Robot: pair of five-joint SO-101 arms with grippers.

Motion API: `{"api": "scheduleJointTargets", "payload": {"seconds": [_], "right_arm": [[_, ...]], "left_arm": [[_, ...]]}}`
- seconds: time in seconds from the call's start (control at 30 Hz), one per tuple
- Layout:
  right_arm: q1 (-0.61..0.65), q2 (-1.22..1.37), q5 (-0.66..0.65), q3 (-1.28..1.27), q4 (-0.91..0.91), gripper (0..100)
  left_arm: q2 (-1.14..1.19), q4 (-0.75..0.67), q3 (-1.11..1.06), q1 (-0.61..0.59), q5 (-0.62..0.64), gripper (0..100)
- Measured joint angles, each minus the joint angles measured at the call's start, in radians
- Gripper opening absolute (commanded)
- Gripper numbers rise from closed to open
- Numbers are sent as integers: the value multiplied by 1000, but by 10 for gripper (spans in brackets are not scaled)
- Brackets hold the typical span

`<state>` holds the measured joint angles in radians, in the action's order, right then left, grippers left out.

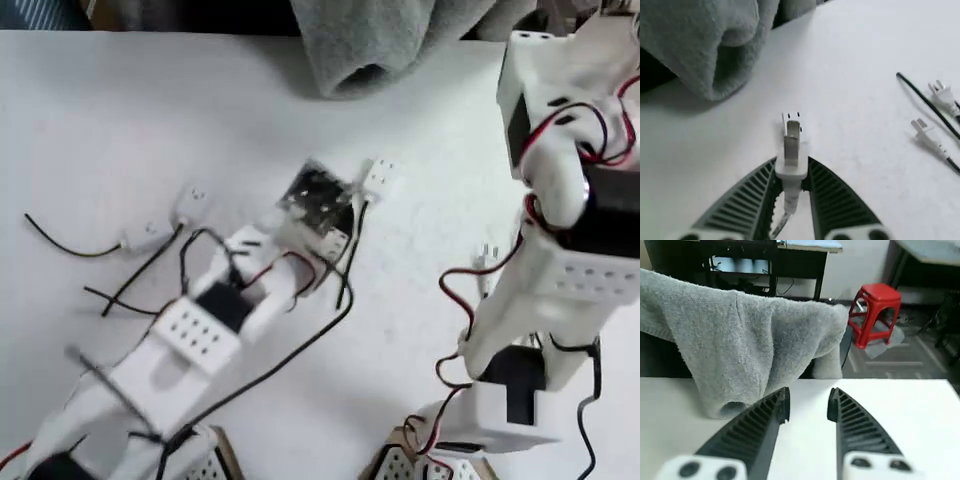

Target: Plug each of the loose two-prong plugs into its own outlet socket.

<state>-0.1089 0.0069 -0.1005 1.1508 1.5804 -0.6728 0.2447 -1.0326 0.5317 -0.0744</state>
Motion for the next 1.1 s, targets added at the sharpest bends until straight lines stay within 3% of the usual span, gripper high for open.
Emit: {"api": "scheduleJointTargets", "payload": {"seconds": [0.1, 0.23, 0.43, 0.8, 1.1], "right_arm": [[31, 12, 29, 0, 0, 124], [121, 12, 37, 0, 23, 18], [287, 12, 37, 0, 71, 19], [577, -77, 29, -100, 133, 18], [872, -199, -193, -319, 133, 18]], "left_arm": [[-87, -87, -78, -9, 18, 24], [-180, -209, -153, -26, 20, 24], [-345, -325, -258, -78, 20, 24], [-756, -341, -448, -173, 20, 24], [-844, -341, -486, -173, 20, 24]]}}
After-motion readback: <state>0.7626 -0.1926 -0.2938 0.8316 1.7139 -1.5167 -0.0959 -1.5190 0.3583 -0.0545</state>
